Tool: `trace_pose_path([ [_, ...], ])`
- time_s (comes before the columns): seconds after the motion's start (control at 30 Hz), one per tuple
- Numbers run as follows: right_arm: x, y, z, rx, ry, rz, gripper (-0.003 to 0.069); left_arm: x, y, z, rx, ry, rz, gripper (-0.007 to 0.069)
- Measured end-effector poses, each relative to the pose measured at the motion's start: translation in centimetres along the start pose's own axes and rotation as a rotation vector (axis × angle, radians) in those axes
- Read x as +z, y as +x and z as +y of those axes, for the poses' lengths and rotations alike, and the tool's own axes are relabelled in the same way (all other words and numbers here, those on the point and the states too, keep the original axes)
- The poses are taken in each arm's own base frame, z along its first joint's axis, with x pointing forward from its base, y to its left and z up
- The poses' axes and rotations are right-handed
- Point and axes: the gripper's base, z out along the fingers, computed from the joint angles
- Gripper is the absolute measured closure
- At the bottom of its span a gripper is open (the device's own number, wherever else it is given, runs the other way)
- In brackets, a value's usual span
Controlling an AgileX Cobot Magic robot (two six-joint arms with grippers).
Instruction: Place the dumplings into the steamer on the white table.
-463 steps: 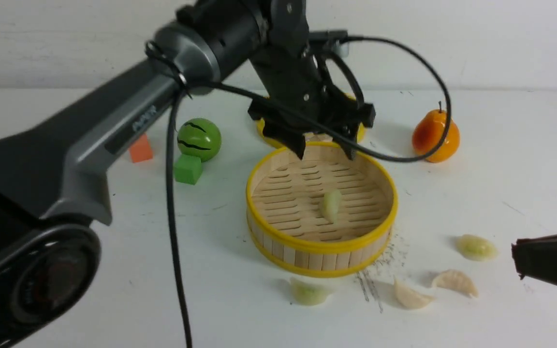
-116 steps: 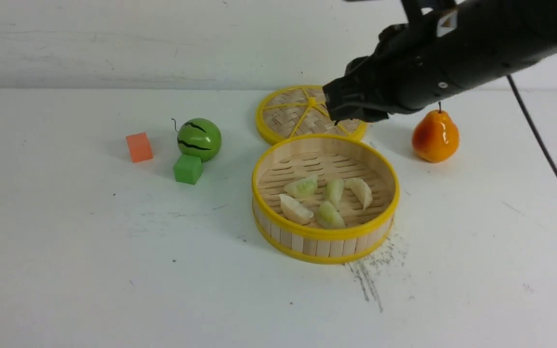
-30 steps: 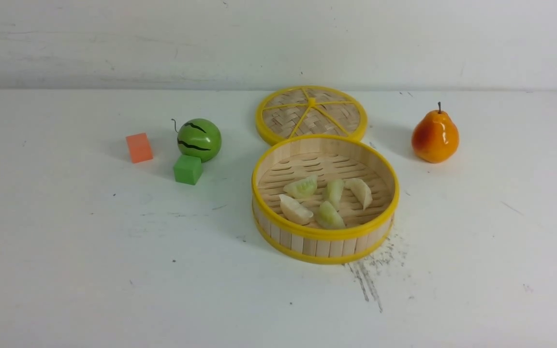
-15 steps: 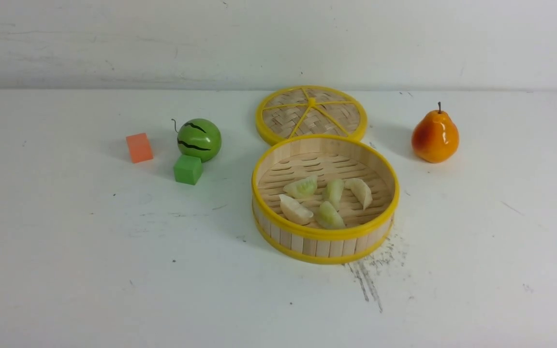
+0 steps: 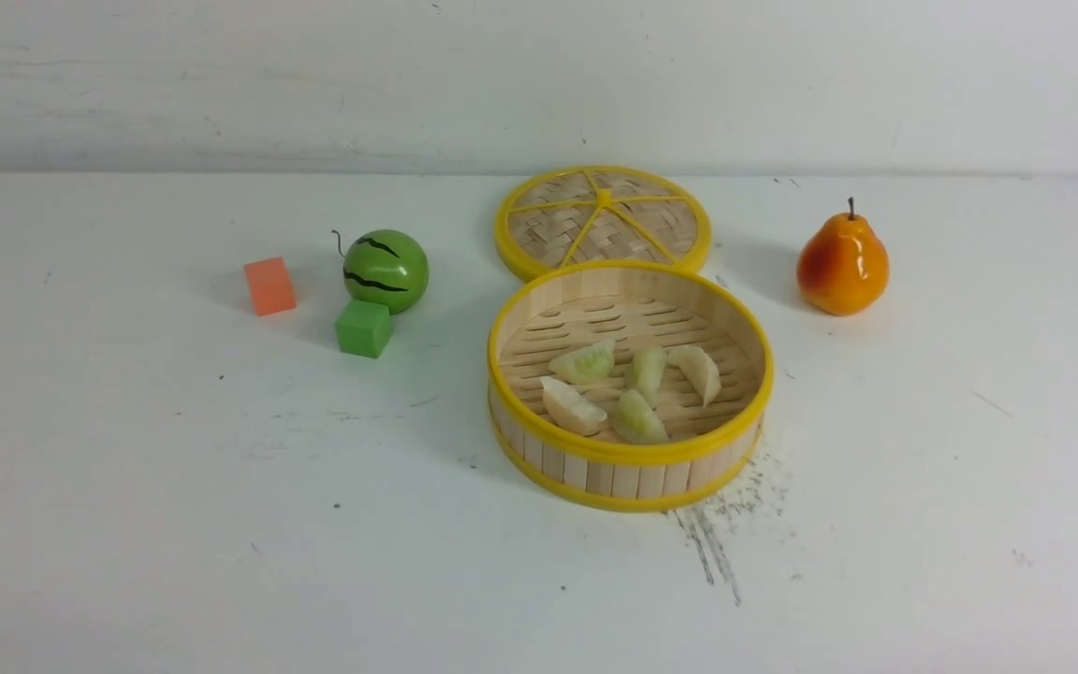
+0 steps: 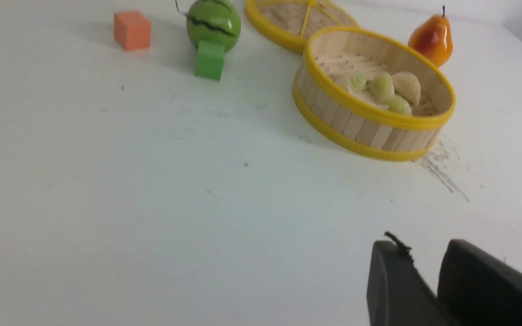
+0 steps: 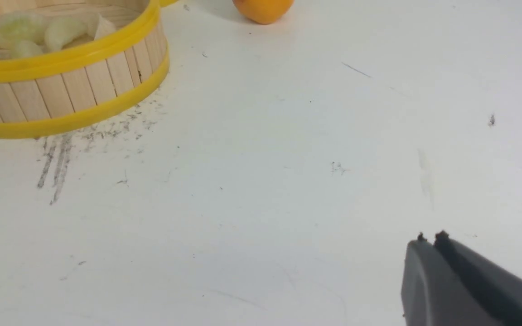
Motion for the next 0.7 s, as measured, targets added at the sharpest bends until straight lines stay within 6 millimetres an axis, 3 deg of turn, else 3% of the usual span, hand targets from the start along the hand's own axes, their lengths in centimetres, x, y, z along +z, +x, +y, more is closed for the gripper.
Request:
trace_pose_path([
  [0.17,0.0,0.0,0.0,0.000,0.000,0.000,0.0650,2.7,2.0,0.5,-0.005,-0.043,-0.153,0.0638],
  [0.5,0.0,0.0,0.0,0.000,0.000,0.000,0.0639,5.3,6.6,3.0,-0.136,-0.286,-0.206,0.0638],
  [0.7,0.0,0.0,0.0,0.000,0.000,0.000,0.0633,5.4,7.5,3.7,-0.118,-0.373,-0.176,0.0638],
])
